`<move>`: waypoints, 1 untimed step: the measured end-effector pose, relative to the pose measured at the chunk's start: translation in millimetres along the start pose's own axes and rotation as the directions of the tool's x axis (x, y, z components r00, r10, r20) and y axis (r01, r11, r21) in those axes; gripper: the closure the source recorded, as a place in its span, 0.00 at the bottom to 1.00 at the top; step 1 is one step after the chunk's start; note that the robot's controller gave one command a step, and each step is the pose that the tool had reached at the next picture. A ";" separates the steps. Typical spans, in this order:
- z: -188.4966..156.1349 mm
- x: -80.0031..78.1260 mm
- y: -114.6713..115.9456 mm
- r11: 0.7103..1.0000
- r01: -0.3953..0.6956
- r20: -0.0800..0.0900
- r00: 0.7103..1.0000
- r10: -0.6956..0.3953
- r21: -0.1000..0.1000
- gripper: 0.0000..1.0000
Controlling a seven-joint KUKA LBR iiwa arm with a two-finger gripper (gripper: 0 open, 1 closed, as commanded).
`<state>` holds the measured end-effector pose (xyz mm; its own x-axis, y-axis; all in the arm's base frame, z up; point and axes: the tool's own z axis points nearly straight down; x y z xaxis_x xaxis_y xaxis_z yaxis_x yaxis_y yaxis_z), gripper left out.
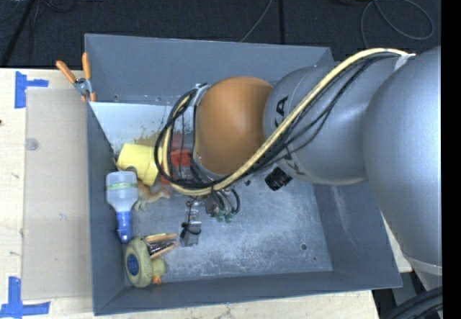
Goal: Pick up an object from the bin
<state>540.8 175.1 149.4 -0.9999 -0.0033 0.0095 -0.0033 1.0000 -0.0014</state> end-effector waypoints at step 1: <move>-4.6 -1.7 -0.8 1.000 -0.004 0.007 1.000 0.004 -0.001 0.00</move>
Offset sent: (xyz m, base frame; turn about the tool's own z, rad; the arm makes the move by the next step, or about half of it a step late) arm -0.0422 -0.0019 -0.0715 -0.0111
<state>542.5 174.4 154.0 -1.0000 0.0006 0.0026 0.0006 1.0000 -0.0002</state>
